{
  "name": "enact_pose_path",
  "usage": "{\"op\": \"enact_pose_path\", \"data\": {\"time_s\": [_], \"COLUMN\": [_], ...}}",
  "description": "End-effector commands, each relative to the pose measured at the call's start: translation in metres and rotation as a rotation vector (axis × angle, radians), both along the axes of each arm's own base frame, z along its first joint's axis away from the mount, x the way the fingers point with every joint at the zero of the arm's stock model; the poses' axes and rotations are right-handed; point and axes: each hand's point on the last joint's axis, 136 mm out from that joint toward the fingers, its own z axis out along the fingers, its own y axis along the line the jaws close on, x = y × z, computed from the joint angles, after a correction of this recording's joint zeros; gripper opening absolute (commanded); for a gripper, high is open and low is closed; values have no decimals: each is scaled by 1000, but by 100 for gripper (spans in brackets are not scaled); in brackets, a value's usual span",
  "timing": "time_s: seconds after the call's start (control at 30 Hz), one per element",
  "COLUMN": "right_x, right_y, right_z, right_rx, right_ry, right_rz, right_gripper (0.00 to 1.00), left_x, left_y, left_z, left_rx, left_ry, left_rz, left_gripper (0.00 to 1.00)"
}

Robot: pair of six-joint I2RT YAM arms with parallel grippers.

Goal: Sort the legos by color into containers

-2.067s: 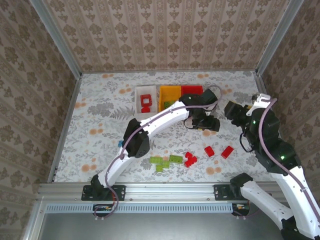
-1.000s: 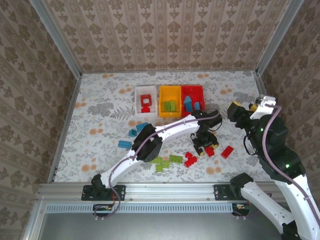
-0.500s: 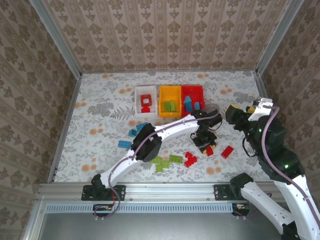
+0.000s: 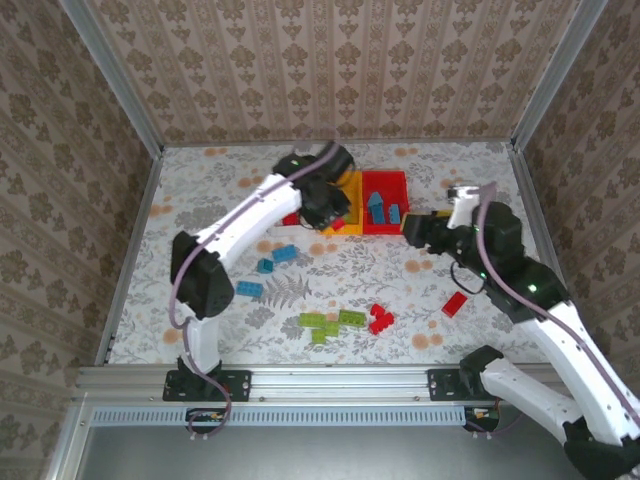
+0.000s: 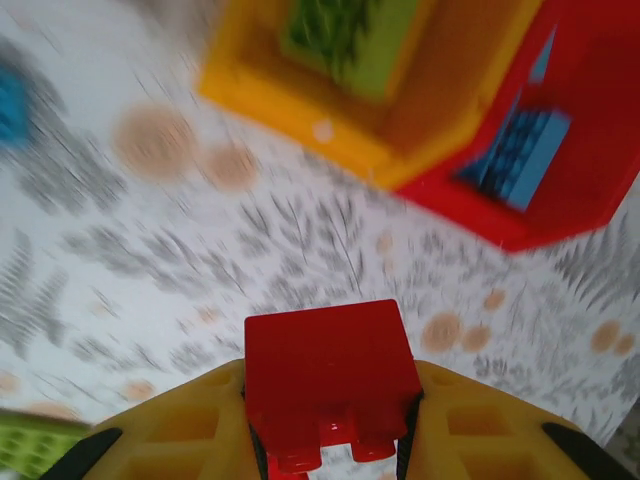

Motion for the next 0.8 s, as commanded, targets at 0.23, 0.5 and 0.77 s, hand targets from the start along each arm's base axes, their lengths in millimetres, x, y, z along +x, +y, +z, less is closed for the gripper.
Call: {"op": "enact_pose_path", "data": {"time_s": [0.23,0.5,0.77], "right_x": [35,50,60], "right_y": [77,98,109], "right_z": [-24,-46,-56], "right_rx": [50,21,17], "right_ry": [62,128,160], "right_rz": [124,156,140], "right_gripper": [71,71,71], "left_x": [83,112,119], "left_y": [94,82,73], "left_z": [-37,-77,-103], "left_rx": [282,215,141], "left_ry": [-73,-75,-44], "left_rz": [-251,-313,-299], "left_gripper": [29,28,30]}}
